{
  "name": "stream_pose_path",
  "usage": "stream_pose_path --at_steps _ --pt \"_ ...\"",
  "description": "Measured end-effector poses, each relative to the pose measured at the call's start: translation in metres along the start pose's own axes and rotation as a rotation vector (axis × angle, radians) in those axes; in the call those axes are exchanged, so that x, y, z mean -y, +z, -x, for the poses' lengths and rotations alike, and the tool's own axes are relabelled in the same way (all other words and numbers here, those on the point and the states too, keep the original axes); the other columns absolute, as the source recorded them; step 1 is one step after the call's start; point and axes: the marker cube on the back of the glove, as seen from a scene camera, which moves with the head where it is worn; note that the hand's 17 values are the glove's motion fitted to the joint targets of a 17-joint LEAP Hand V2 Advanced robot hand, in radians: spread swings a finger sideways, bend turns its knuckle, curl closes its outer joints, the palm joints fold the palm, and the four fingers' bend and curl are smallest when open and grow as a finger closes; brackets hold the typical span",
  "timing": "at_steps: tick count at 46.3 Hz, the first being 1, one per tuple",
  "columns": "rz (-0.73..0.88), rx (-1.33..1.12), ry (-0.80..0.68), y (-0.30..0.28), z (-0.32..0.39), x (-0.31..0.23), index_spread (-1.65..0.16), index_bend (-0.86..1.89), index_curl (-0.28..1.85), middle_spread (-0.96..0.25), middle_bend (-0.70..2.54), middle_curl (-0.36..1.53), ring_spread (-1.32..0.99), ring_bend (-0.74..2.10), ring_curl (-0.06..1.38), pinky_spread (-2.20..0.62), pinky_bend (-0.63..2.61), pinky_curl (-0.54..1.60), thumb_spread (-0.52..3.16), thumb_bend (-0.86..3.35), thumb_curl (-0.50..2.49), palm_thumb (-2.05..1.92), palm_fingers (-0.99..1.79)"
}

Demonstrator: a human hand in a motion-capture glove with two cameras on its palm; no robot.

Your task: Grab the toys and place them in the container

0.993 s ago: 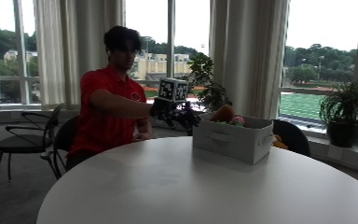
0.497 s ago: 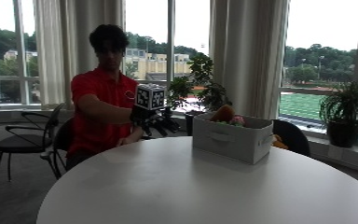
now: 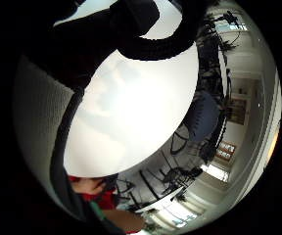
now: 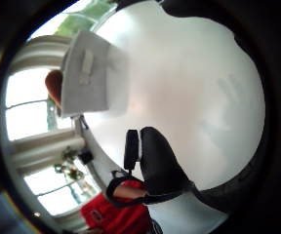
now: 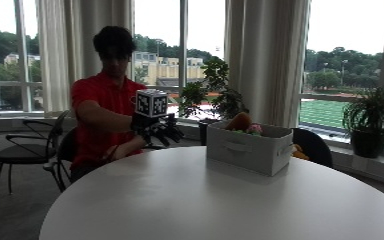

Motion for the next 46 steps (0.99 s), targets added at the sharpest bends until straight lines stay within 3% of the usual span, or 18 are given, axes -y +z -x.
stream_pose_path --at_steps 25,46 --pt "0.009 0.095 -0.019 0.004 -0.004 -0.022 -0.38 0.15 0.25 -0.14 0.19 0.36 -0.18 0.62 0.24 0.09 0.84 0.34 1.20 -0.03 0.32 -0.02 -0.05" --pt "0.023 0.082 0.016 0.012 -0.017 -0.007 -0.37 0.16 0.27 -0.13 0.18 0.35 -0.17 0.60 0.24 0.09 0.81 0.33 1.23 -0.02 0.33 -0.01 -0.06"
